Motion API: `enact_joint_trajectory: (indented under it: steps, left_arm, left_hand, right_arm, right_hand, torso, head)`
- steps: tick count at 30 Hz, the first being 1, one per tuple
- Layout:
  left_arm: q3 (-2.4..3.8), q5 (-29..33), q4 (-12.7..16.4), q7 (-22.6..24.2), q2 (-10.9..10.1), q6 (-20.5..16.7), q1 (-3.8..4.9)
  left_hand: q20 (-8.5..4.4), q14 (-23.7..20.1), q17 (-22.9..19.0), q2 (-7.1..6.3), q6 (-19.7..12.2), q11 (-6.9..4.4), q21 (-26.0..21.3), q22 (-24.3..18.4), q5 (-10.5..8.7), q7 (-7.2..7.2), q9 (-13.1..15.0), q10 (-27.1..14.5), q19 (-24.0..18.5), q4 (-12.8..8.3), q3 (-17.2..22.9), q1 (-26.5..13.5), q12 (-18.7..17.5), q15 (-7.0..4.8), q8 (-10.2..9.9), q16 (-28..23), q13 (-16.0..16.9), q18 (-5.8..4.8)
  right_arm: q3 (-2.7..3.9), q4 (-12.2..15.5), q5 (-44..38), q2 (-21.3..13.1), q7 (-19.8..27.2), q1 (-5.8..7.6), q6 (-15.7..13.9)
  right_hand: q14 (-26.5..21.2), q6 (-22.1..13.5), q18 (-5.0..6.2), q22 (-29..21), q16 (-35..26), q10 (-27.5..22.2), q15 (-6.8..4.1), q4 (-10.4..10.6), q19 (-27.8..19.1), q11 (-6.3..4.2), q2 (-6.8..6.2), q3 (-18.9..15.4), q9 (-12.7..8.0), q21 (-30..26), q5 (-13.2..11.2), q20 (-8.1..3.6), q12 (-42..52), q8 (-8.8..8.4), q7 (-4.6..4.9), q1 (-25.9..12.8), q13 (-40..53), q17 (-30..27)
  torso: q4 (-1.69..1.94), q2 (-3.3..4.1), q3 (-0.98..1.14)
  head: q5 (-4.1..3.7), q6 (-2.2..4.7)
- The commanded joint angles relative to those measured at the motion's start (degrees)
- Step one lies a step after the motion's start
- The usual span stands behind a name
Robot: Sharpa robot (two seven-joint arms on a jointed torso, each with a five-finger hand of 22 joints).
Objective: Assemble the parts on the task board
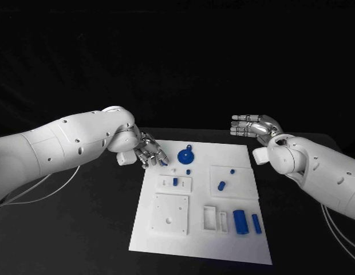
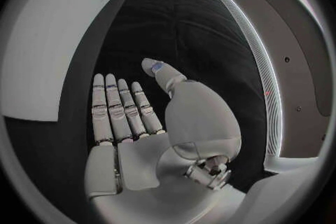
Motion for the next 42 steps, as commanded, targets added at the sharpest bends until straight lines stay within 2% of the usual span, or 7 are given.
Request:
enact_joint_trajectory:
  steps: [1,5,9,18,24,28,42]
  left_arm:
    - [-0.03,0.42,3.39,-0.78,-1.44,-5.08,0.21]
    - [-0.35,-2.18,7.67,-0.73,-3.44,-8.64,0.27]
    - [-0.68,-5.07,11.25,-0.75,-4.99,-11.54,0.27]
    - [-2.51,-11.61,17.36,-0.82,-7.19,-16.30,0.18]
    - [-2.85,-14.03,18.53,-0.88,-7.20,-16.98,-0.05]
    - [-2.93,-14.78,18.90,-0.97,-6.93,-16.77,-0.34]
    - [-2.98,-15.96,18.86,-1.16,-5.83,-16.52,-2.32]
  left_hand:
    - [0.55,0.54,0.27,0.08,1.55,-0.59,0.24,1.06,0.34,-0.90,5.17,2.87,0.13,-2.10,2.35,-0.63,0.53,-0.09,2.89,0.15,-0.21,0.71]
    - [0.88,0.65,0.55,-0.16,2.07,-0.73,0.49,1.08,1.89,-1.02,4.86,2.90,0.34,-2.49,2.62,-0.82,1.09,-0.13,2.92,0.29,-0.27,1.10]
    - [1.27,0.66,0.55,-0.24,2.26,-0.76,0.71,1.06,2.03,-1.04,4.63,2.89,0.29,-2.70,2.91,-1.06,1.29,-0.12,2.91,0.27,-0.37,1.55]
    - [2.55,0.69,0.42,-0.32,2.52,-0.81,1.17,1.06,2.06,-1.08,4.09,2.89,0.15,-2.74,2.97,-0.93,1.44,-0.10,2.83,0.32,-0.36,2.87]
    - [2.55,0.69,0.42,-0.32,2.52,-0.81,1.17,1.06,2.06,-1.08,4.09,2.89,0.15,-2.74,2.97,-0.93,1.44,-0.10,2.83,0.32,-0.36,2.87]
    - [2.95,0.70,0.44,-0.34,2.60,-0.80,1.32,1.05,2.01,-1.07,3.94,2.89,0.09,-2.67,2.97,-0.89,1.49,-0.07,2.83,0.38,-0.36,3.25]
    - [3.30,0.69,0.39,-0.27,2.64,-0.81,1.45,1.05,2.03,-1.07,3.84,2.89,0.03,-2.74,3.05,-0.88,1.46,-0.06,2.86,0.39,-0.39,3.62]
  right_arm:
    - [0.00,0.15,-0.12,-0.13,0.30,-0.22,0.89]
    - [-0.01,0.25,-0.14,-0.31,0.30,-0.54,0.81]
    - [-0.02,0.24,-0.19,-0.45,0.35,-0.74,0.65]
    - [-0.02,0.59,-0.70,-0.61,0.63,-0.89,0.11]
    - [-0.01,1.01,-1.01,-0.69,0.76,-0.89,-0.17]
    - [0.00,1.15,-1.14,-0.56,0.84,-0.86,-0.36]
    - [0.01,0.94,-1.44,0.46,1.08,-0.22,-0.57]
  right_hand:
    - [-0.36,-0.35,-0.39,-0.08,-0.35,-0.24,0.02,-0.34,-0.40,-0.17,0.10,-0.05,-0.08,-0.08,0.26,0.08,-0.24,-0.23,-0.04,-0.27,-0.08,-0.09]
    - [-0.39,-0.37,-0.40,-0.08,-0.36,-0.16,0.03,-0.39,-0.47,-0.17,0.11,-0.01,-0.09,-0.09,0.26,0.09,-0.23,-0.23,-0.04,-0.26,-0.07,-0.10]
    - [-0.39,-0.37,-0.40,-0.08,-0.36,-0.16,0.03,-0.39,-0.47,-0.17,0.11,-0.01,-0.09,-0.09,0.26,0.09,-0.23,-0.23,-0.04,-0.26,-0.07,-0.10]
    - [-0.20,-0.02,-0.42,-0.08,-0.34,0.00,0.02,-0.29,-0.45,-0.19,0.07,-0.02,-0.07,-0.08,0.34,0.10,-0.22,-0.20,-0.10,-0.37,-0.07,-0.08]
    - [-0.20,-0.02,-0.42,-0.08,-0.34,0.00,0.02,-0.29,-0.45,-0.19,0.07,-0.02,-0.07,-0.08,0.34,0.10,-0.22,-0.20,-0.10,-0.37,-0.07,-0.08]
    - [-0.20,-0.02,-0.42,-0.08,-0.34,0.00,0.02,-0.29,-0.45,-0.19,0.07,-0.02,-0.07,-0.08,0.34,0.10,-0.22,-0.20,-0.10,-0.37,-0.07,-0.08]
    - [-0.18,-0.01,-0.42,-0.08,-0.34,-0.06,0.04,-0.06,-0.39,-0.19,0.04,0.16,-0.07,-0.06,0.38,0.07,-0.23,-0.22,-0.08,-0.39,-0.07,-0.09]
  torso:
    - [0.27,-0.66,-0.10]
    - [0.43,-1.06,-0.17]
    - [0.60,-1.41,-0.26]
    - [0.91,-2.28,-0.46]
    - [0.98,-2.56,-0.54]
    - [0.98,-2.53,-0.45]
    - [0.98,-2.33,-0.43]
  head:
    - [-0.14,-0.48]
    - [-0.19,-0.95]
    - [-0.22,-1.44]
    - [-0.04,-2.59]
    - [0.01,-3.01]
    - [0.15,-3.18]
    - [0.30,-3.59]
